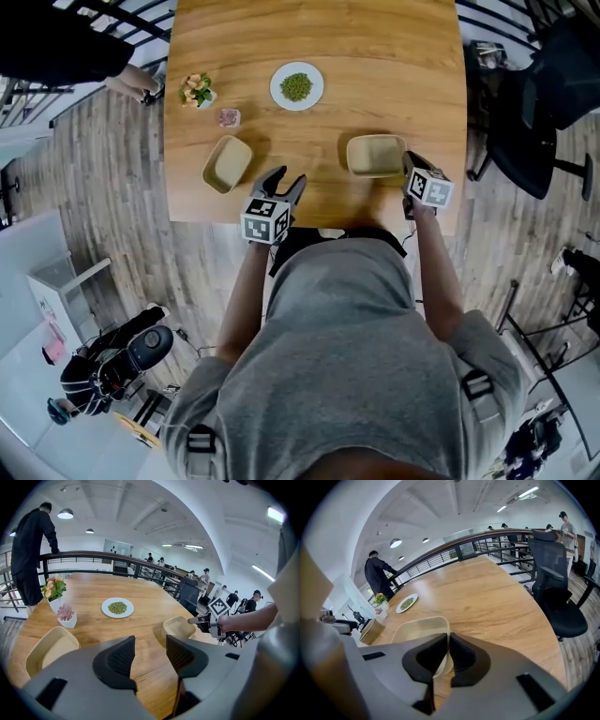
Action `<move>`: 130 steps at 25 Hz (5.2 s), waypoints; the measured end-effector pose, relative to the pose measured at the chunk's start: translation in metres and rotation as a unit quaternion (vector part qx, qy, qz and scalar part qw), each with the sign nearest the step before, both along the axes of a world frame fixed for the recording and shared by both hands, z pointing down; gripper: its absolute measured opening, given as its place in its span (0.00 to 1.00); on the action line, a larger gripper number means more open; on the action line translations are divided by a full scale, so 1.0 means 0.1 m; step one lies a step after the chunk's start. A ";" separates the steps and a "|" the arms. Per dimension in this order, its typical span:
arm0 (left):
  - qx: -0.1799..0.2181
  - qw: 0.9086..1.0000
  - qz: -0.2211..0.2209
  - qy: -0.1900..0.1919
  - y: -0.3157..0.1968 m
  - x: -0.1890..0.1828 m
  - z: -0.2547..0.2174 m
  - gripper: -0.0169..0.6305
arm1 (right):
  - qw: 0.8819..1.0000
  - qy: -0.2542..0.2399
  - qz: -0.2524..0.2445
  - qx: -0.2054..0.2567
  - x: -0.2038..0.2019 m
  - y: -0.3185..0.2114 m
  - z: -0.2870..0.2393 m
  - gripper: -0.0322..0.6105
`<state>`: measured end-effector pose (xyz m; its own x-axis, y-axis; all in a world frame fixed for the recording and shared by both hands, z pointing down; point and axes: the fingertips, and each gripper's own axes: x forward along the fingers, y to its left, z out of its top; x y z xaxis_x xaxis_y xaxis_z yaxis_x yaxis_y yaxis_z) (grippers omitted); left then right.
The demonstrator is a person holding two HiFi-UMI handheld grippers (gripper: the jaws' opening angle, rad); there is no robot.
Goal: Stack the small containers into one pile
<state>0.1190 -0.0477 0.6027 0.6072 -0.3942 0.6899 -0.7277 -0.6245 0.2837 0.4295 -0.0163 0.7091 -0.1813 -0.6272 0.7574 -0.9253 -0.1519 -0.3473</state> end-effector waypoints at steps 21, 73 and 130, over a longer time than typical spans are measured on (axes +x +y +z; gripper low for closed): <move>-0.013 0.999 0.014 0.038 0.12 -0.43 0.07 0.37 | 0.995 -0.014 -0.095 0.030 -0.98 -0.33 -0.35 0.09; 0.005 0.990 -0.131 0.049 -0.20 -3.08 0.18 0.36 | 0.964 -0.039 -0.263 0.014 -3.50 -1.15 -0.65 0.09; 0.003 0.991 -0.125 0.039 -0.58 -3.70 0.29 0.36 | 0.917 0.043 -0.397 -0.013 -4.82 -1.63 -0.10 0.12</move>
